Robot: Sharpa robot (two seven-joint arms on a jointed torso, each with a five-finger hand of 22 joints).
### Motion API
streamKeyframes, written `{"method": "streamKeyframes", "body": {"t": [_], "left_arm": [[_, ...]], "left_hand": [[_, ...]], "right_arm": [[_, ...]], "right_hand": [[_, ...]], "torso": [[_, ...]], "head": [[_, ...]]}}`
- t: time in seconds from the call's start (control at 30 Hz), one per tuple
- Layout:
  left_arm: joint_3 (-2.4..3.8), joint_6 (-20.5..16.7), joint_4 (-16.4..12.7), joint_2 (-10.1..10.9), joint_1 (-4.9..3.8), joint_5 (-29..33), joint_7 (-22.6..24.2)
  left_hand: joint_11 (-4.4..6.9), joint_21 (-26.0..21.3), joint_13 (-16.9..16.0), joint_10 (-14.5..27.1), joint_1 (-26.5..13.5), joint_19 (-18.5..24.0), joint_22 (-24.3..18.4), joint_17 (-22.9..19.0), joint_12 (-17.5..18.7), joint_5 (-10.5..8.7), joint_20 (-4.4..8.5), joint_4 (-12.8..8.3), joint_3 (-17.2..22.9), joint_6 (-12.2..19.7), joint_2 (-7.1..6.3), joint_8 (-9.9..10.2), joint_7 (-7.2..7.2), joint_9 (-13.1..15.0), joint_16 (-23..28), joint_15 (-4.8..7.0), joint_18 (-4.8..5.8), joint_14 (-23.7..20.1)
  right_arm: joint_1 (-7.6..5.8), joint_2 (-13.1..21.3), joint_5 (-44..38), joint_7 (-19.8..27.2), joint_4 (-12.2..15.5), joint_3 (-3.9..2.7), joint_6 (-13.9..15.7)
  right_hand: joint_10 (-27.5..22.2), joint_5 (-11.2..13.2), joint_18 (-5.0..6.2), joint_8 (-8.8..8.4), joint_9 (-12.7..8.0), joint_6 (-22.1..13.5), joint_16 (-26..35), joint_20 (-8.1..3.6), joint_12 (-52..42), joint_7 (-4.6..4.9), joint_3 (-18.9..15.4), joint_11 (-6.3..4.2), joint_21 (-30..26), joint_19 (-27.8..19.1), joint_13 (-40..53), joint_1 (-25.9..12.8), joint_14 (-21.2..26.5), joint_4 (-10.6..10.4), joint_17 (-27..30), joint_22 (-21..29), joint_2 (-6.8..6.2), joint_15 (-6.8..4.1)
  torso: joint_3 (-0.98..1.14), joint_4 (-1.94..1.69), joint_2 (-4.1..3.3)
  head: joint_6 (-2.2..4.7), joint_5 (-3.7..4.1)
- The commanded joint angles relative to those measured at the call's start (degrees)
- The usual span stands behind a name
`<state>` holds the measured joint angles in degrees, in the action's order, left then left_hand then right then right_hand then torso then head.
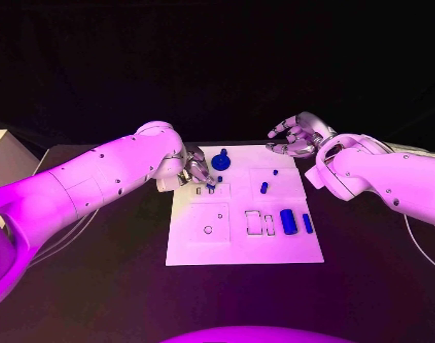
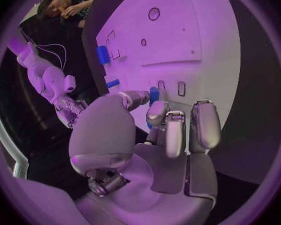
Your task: Assemble the parts on the task board
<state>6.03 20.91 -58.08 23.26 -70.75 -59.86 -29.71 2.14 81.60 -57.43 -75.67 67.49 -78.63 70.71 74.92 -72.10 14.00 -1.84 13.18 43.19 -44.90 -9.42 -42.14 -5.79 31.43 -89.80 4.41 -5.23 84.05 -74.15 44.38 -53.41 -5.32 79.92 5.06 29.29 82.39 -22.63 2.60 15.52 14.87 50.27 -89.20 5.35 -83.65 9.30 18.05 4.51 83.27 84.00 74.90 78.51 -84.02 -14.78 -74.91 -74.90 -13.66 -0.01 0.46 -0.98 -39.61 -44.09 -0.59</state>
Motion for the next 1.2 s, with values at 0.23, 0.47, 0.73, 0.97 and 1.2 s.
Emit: {"method": "streamKeyframes", "body": {"t": [0.23, 0.47, 0.73, 0.97, 1.2], "left_arm": [[-0.33, 0.16, -0.72, 0.10, 0.16, -6.13, -0.32], [-0.51, 1.15, -1.16, 0.19, 0.18, -6.25, -0.46], [-0.65, 1.74, -1.09, 0.07, 0.19, -5.85, -0.52], [-0.73, 2.30, -1.04, -0.06, 0.20, -5.25, -0.55], [-0.77, 2.42, -0.92, -0.27, 0.20, -5.07, -0.56]], "left_hand": [[0.07, 0.22, -0.18, -0.39, -0.10, -0.28, 0.05, 15.08, -0.42, 0.11, 0.14, -4.48, 4.37, -4.60, 0.46, -8.69, 4.17, 16.11, -0.20, 0.53, 1.15, 5.95], [0.17, 0.18, -0.13, -0.60, -0.60, -0.32, 0.01, 15.08, -0.39, -0.03, 0.25, -4.30, 4.08, -5.07, 0.54, -8.74, 4.31, 16.17, -0.20, 0.63, 1.15, 5.95], [0.27, 0.23, -0.33, -0.89, -1.03, -0.45, 0.17, 15.08, -0.50, -0.08, 0.33, -4.11, 3.73, -5.48, 0.62, -8.75, 4.45, 16.21, -0.20, 0.69, 1.20, 5.95], [0.41, 0.27, -0.55, -1.19, -1.44, -0.59, 0.33, 15.08, -0.60, -0.08, 0.41, -3.94, 3.34, -6.06, 0.80, -8.81, 4.64, 16.26, -0.20, 0.77, 1.24, 5.95], [0.51, 0.28, -0.51, -1.33, -1.63, -0.64, 0.38, 15.08, -0.55, -0.02, 0.47, -3.83, 3.21, -6.43, 1.16, -8.76, 4.78, 16.24, -0.20, 0.82, 1.26, 5.95]], "right_arm": [[0.06, -0.01, -0.10, 0.18, -0.03, -0.03, -0.74], [0.08, 0.00, -0.10, 0.17, -0.04, -0.02, -0.74], [0.10, -0.05, -0.10, 0.17, -0.08, -0.02, -0.74], [0.11, -0.06, -0.10, 0.11, -0.10, -0.02, -0.73], [0.12, -0.07, -0.10, 0.07, -0.09, -0.02, -0.75]], "right_hand": [[-0.41, -0.34, -0.51, -0.11, 0.04, -0.40, 0.19, 0.40, 0.23, 0.13, 0.19, 0.06, -0.39, 2.83, 7.49, -0.25, -5.35, -0.20, -12.43, -7.27, 0.15, 0.09], [-0.41, -0.34, -0.51, -0.11, 0.04, -0.40, 0.19, 0.40, 0.23, 0.13, 0.19, 0.06, -0.39, 2.83, 7.49, -0.25, -5.35, -0.20, -12.43, -7.27, 0.15, 0.09], [-0.40, -0.55, -0.52, -0.07, 0.05, -0.42, 0.20, 0.41, 0.22, 0.14, 0.26, 0.06, -0.35, 2.85, 7.49, -0.27, -5.35, -0.24, -12.41, -7.33, 0.15, 0.10], [-0.40, -0.55, -0.52, -0.07, 0.05, -0.42, 0.20, 0.41, 0.22, 0.14, 0.26, 0.06, -0.35, 2.85, 7.49, -0.27, -5.35, -0.24, -12.41, -7.33, 0.15, 0.10], [-0.40, -0.55, -0.52, -0.07, 0.05, -0.42, 0.20, 0.41, 0.22, 0.14, 0.26, 0.06, -0.35, 2.85, 7.49, -0.27, -5.35, -0.24, -12.41, -7.33, 0.15, 0.10]], "torso": [[-0.01, -0.01, 0.04], [-0.04, -0.01, 0.03], [0.00, 0.03, 0.05], [-0.01, 0.00, 0.00], [0.00, 0.01, -0.03]], "head": [[-0.36, 0.01], [-0.50, -0.02], [-0.47, -0.06], [-0.41, -0.09], [-0.43, -0.06]]}}
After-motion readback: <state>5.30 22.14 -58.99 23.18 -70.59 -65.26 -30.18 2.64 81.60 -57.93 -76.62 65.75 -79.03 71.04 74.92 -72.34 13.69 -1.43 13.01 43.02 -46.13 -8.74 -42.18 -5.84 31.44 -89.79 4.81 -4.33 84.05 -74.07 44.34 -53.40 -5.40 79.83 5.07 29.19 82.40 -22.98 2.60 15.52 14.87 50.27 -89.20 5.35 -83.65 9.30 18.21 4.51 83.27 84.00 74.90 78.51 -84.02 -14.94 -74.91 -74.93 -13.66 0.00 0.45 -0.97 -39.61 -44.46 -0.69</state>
